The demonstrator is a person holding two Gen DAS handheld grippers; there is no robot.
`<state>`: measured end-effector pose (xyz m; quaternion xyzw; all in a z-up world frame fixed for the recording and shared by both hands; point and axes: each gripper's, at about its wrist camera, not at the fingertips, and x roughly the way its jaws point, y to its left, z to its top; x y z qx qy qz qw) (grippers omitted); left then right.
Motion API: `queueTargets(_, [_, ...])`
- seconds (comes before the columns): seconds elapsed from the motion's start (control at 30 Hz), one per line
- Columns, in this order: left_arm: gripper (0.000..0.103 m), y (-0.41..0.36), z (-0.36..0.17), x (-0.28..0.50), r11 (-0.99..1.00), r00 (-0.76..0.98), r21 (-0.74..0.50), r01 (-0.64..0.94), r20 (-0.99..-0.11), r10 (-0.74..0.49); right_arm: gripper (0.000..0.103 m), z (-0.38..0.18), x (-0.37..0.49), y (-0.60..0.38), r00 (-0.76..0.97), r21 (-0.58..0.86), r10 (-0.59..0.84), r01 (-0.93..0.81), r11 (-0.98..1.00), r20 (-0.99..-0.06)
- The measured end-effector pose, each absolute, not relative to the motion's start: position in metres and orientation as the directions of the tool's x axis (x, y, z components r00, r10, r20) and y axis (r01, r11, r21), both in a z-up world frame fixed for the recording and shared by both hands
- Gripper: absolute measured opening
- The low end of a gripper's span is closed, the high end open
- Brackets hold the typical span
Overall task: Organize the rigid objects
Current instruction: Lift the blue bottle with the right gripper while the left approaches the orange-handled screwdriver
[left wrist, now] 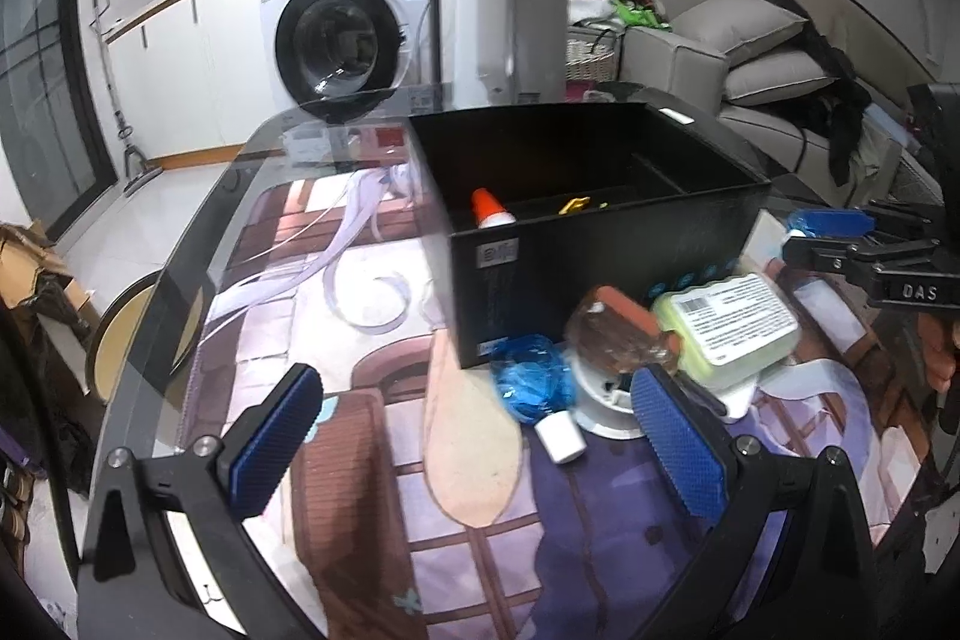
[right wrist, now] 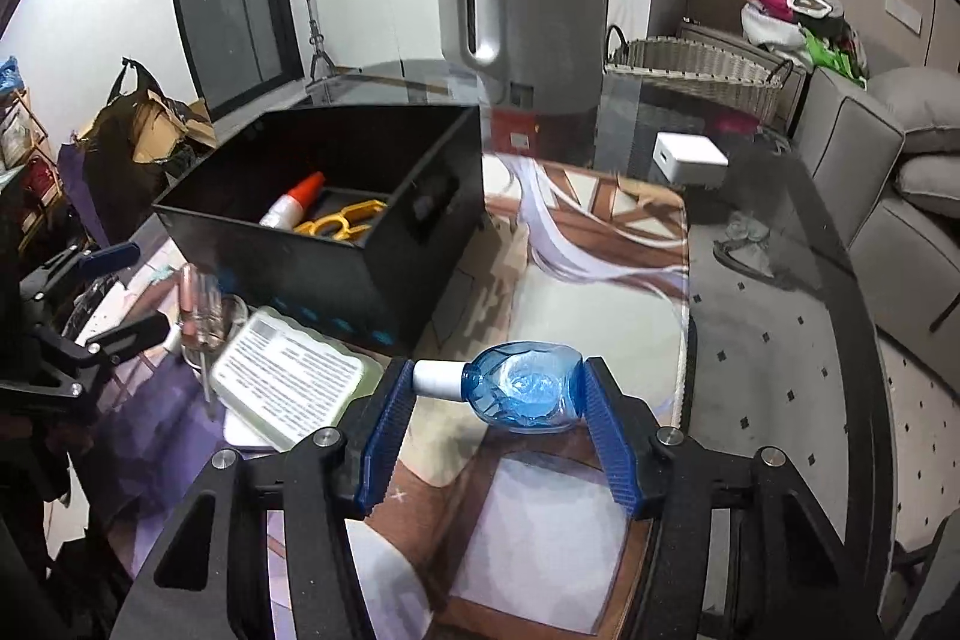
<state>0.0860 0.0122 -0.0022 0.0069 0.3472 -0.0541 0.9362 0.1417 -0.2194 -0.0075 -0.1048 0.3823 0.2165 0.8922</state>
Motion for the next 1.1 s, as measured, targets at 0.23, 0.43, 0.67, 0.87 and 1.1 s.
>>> queueTargets(0.23, [0.103, -0.018, 0.002, 0.075, 0.97, 0.755, 0.046, 0.24, -0.637, -0.157, 0.057, 0.002, 0.136, -0.22, 0.623, -0.022, 0.321, -0.478, 0.878, -0.713])
queueTargets(0.43, [0.103, -0.05, -0.002, 0.073, 0.932, 0.746, 0.188, 0.31, -0.655, -0.116, 0.057, 0.004, 0.133, -0.22, 0.621, -0.019, 0.333, -0.49, 0.872, -0.71])
queueTargets(0.67, [0.103, -0.061, -0.002, 0.076, 0.913, 0.744, 0.239, 0.331, -0.661, -0.097, 0.057, 0.006, 0.132, -0.22, 0.621, -0.018, 0.337, -0.493, 0.87, -0.708])
queueTargets(0.87, [0.103, -0.066, -0.005, 0.083, 0.897, 0.737, 0.274, 0.347, -0.671, -0.081, 0.057, 0.009, 0.131, -0.222, 0.621, -0.01, 0.346, -0.496, 0.869, -0.703])
queueTargets(1.1, [0.097, -0.062, -0.003, 0.088, 0.902, 0.714, 0.225, 0.369, -0.689, -0.121, 0.057, 0.009, 0.132, -0.224, 0.62, -0.009, 0.344, -0.493, 0.87, -0.705])
